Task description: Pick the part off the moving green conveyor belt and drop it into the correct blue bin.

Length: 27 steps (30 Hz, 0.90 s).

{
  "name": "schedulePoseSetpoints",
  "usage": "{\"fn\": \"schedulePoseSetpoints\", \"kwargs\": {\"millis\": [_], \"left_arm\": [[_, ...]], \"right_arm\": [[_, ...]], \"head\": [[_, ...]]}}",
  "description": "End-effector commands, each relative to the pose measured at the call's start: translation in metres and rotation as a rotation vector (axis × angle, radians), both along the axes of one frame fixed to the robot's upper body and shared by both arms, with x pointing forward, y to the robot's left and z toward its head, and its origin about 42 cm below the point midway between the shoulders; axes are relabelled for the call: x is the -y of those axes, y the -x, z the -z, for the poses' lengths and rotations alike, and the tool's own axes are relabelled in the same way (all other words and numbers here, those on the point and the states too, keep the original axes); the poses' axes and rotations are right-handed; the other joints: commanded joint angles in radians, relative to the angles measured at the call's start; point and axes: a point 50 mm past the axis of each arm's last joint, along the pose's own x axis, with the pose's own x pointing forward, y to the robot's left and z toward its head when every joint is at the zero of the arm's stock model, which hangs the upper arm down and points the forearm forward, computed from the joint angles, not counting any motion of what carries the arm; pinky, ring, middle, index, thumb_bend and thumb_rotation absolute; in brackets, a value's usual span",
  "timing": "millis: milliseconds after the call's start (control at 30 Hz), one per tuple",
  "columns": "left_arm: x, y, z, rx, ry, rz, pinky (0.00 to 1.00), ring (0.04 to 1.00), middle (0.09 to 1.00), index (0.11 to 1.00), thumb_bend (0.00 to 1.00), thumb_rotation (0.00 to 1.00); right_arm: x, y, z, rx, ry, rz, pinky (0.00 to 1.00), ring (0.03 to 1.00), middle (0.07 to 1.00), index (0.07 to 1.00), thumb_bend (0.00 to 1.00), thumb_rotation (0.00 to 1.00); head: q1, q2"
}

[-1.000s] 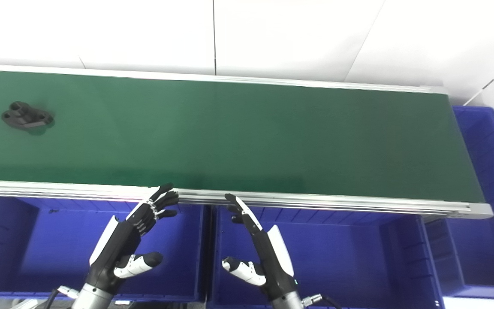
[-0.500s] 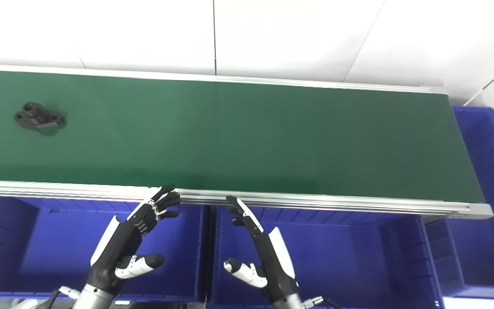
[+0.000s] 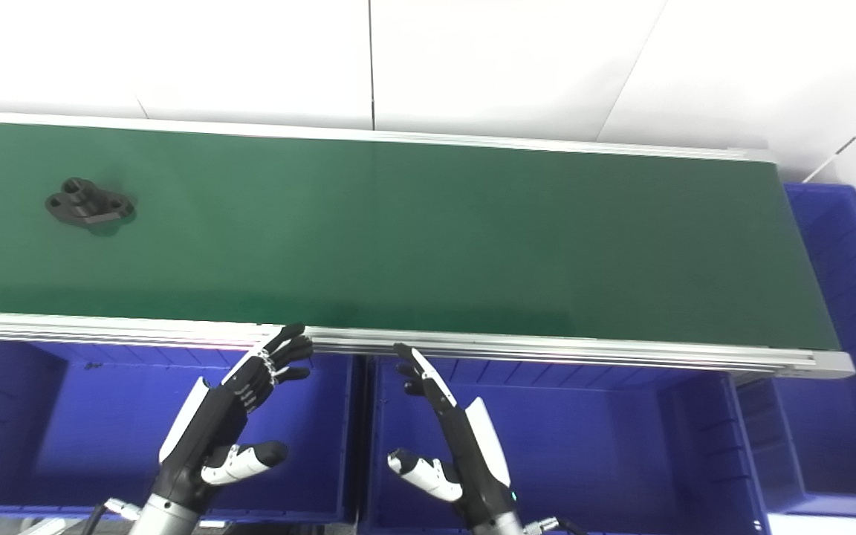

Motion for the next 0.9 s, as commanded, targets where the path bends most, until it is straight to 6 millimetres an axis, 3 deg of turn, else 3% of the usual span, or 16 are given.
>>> {"fn": "schedulePoseSetpoints", "kwargs": {"millis": [0, 367, 867], "left_arm": [[0.003, -0.002, -0.006, 0.059, 0.006, 0.003, 0.77, 0.849, 0.868, 0.892, 0.79, 0.69], [0.014, -0.005, 0.006, 0.037, -0.010, 0.004, 0.72, 0.816, 0.839, 0.858, 0.82, 0.65], [0.021, -0.010, 0.015, 0.039, -0.049, 0.031, 0.67, 0.797, 0.832, 0.840, 0.79, 0.69]], "right_arm": [[0.000, -0.002, -0.006, 0.060, -0.042, 0.003, 0.79, 0.873, 0.931, 0.921, 0.85, 0.94], [0.013, -0.003, 0.008, 0.027, -0.021, -0.002, 0.78, 0.866, 0.927, 0.918, 0.87, 0.93], [0.021, -0.007, 0.018, 0.015, 0.003, 0.010, 0.77, 0.857, 0.912, 0.907, 0.90, 0.94]], "head": [[0.023, -0.018], [0.103, -0.107], [0.173, -0.152]]}}
